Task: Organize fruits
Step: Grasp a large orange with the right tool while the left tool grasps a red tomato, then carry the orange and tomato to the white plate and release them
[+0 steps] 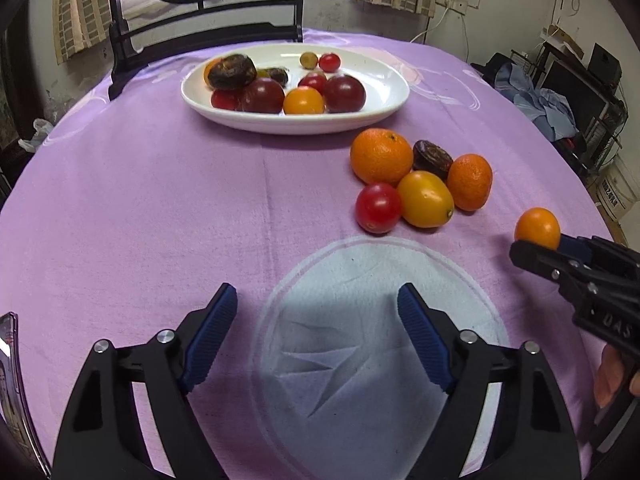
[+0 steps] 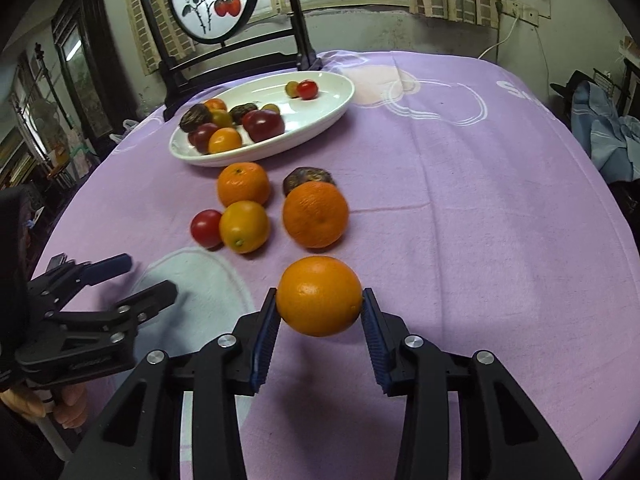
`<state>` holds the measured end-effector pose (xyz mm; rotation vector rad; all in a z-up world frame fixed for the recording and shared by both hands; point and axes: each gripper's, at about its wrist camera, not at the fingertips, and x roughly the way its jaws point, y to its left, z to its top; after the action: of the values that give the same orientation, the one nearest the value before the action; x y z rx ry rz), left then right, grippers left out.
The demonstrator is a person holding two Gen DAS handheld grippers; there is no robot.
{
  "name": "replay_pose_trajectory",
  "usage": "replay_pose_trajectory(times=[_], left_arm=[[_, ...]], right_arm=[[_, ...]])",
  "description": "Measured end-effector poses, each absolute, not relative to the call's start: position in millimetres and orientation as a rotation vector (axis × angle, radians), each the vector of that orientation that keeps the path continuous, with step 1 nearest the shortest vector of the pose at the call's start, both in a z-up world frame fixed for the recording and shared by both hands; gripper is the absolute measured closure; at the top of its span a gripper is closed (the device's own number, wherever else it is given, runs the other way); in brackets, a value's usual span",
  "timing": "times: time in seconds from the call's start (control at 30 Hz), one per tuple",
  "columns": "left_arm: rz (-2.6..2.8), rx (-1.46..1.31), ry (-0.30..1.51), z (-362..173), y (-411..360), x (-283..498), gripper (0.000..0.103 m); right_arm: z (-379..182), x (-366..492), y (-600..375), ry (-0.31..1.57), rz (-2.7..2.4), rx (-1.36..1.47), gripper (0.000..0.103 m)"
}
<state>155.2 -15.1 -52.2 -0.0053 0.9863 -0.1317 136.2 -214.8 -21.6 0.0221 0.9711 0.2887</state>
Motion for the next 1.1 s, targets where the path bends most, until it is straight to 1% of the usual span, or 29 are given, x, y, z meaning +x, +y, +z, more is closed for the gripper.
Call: replay_pose_trajectory(times=[0.1, 0.23, 0.4, 0.5, 0.53, 0.57, 0.6, 0.63, 0.9, 1.1], left_arm=[[-0.114, 0.029, 0.999, -56, -23, 160, 0.025], [-0.115, 0.079, 1.001, -57, -37, 170, 0.030], [-0.133, 0.092, 1.003, -54, -51, 192, 0.042], [-0.142, 0.102, 0.993, -53, -57, 202, 0.053], [-0.148, 0.101, 0.988, -53, -59, 204, 0.059], [-0.158, 0.101, 0.980, -52, -60, 205, 0.067], [-0.169, 0.101, 0.974, -51, -61, 205, 0.073], [-0.172, 0.103, 0.972, -49, -62, 204, 0.075], [-0.179, 0.061, 0.966, -33, -39, 174, 0.075], [-0.204, 0.044, 0.904, 3, -20, 156, 0.076]], right_arm=[[-21, 135, -214, 0.972, 0.316, 0.027, 0.062], [-18, 131, -214, 0.966, 0.342, 0.033, 0.062], [-14, 128, -214, 0.959, 0.361, 0.032, 0.061], [-12, 128, -215, 0.956, 0.362, 0.033, 0.061], [-12, 129, -215, 0.956, 0.361, 0.031, 0.061], [-13, 129, -215, 0.956, 0.359, 0.029, 0.061], [-13, 129, -215, 0.956, 0.356, 0.026, 0.061], [-13, 129, -215, 0.955, 0.354, 0.022, 0.061], [-12, 127, -213, 0.932, 0.350, 0.017, 0.061], [0, 125, -206, 0.895, 0.382, 0.030, 0.062]])
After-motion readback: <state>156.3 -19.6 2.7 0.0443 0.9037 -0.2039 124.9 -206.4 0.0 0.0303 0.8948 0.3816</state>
